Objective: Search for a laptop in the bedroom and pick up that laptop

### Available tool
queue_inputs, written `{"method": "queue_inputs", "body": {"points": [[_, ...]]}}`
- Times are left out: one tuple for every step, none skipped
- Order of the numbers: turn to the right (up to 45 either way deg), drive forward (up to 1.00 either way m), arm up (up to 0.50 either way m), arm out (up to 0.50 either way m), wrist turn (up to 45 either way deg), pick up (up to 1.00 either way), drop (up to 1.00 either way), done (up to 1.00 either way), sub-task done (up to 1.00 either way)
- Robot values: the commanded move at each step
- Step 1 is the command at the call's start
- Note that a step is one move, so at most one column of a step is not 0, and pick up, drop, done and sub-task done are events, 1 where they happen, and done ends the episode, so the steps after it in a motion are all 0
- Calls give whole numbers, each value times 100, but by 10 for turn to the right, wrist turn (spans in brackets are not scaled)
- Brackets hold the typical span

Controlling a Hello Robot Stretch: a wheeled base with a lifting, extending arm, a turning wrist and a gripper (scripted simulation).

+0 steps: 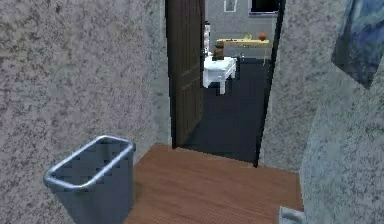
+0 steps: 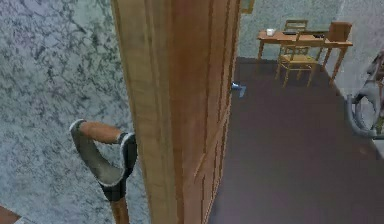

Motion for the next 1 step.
{"method": "queue_inputs", "body": {"points": [[0, 100, 0, 0, 0, 0, 0, 0, 0]]}}
